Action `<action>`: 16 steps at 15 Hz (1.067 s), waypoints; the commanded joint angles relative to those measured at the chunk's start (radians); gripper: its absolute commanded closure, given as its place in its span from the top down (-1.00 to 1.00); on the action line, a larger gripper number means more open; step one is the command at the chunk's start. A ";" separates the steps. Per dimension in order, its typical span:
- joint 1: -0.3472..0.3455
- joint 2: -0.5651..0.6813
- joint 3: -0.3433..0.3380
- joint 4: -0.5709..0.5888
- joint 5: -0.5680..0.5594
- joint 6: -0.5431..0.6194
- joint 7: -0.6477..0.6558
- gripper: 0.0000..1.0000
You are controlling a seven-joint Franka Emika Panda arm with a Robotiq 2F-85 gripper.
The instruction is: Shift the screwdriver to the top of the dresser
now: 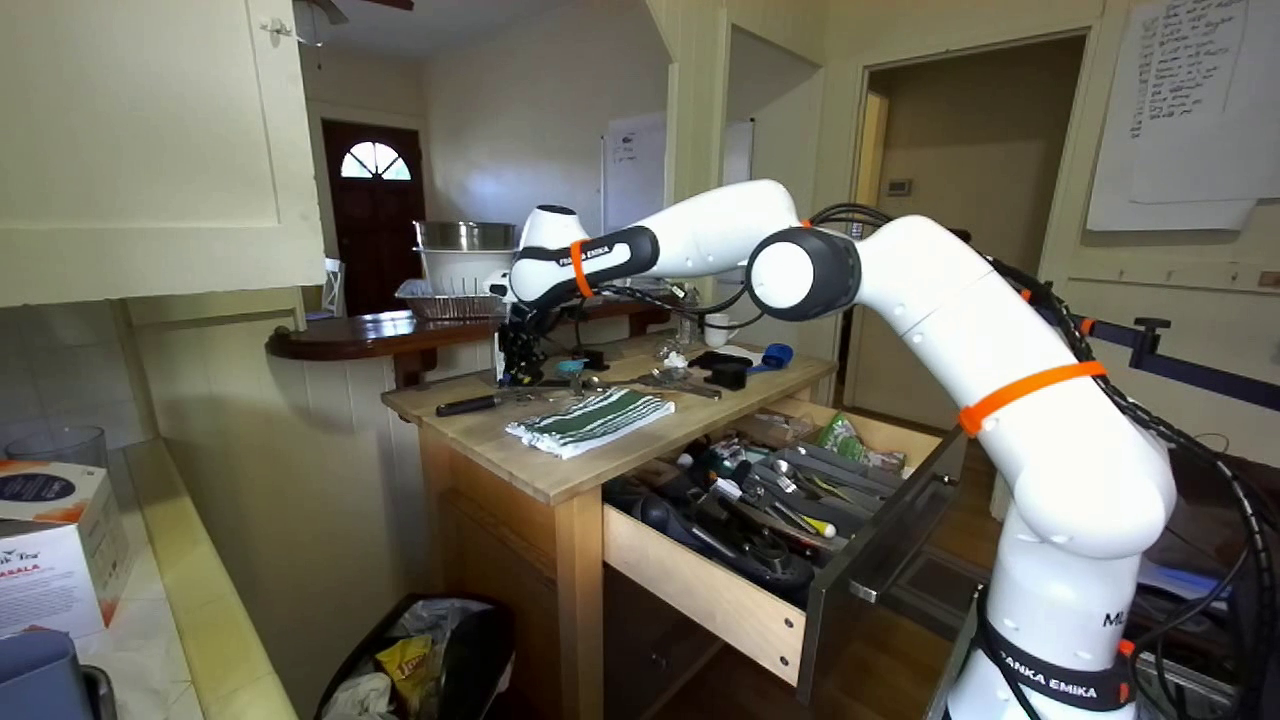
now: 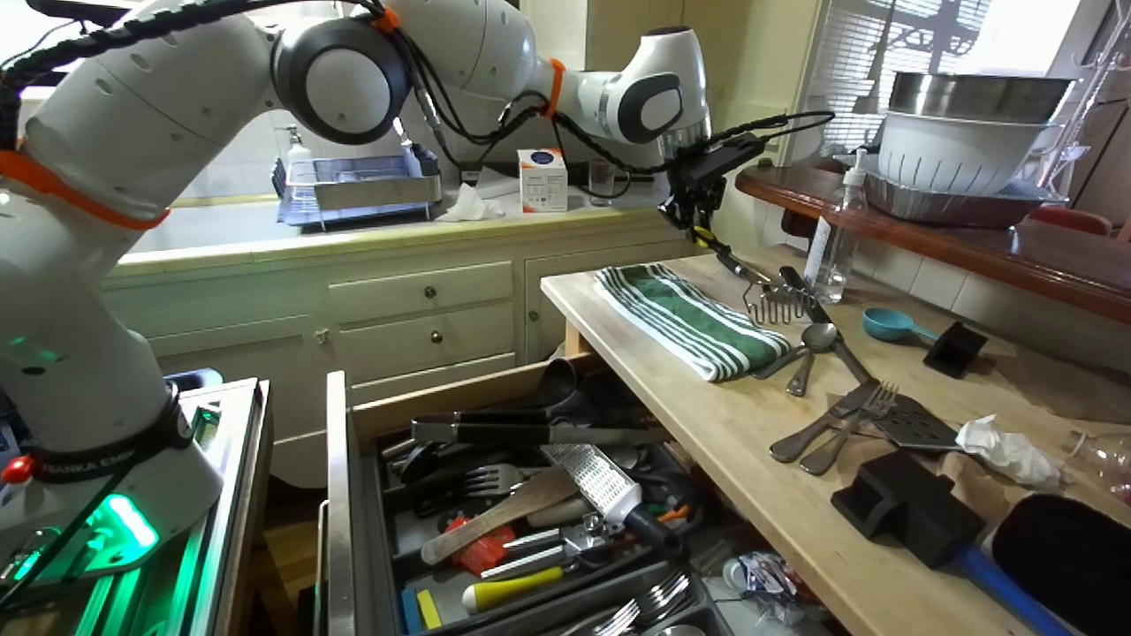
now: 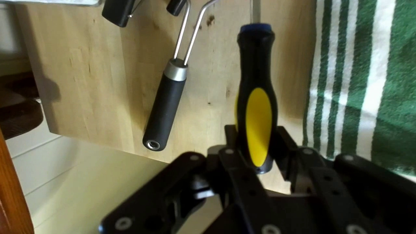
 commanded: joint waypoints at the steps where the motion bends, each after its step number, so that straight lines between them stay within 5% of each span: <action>1: 0.035 0.070 -0.024 0.112 -0.044 -0.076 0.031 -0.84; 13: 0.056 0.151 -0.018 0.194 -0.045 -0.105 0.003 -0.84; 14: 0.054 0.154 -0.017 0.201 -0.042 -0.112 0.004 -0.05; 16: 0.055 0.155 -0.022 0.215 -0.044 -0.118 0.013 0.28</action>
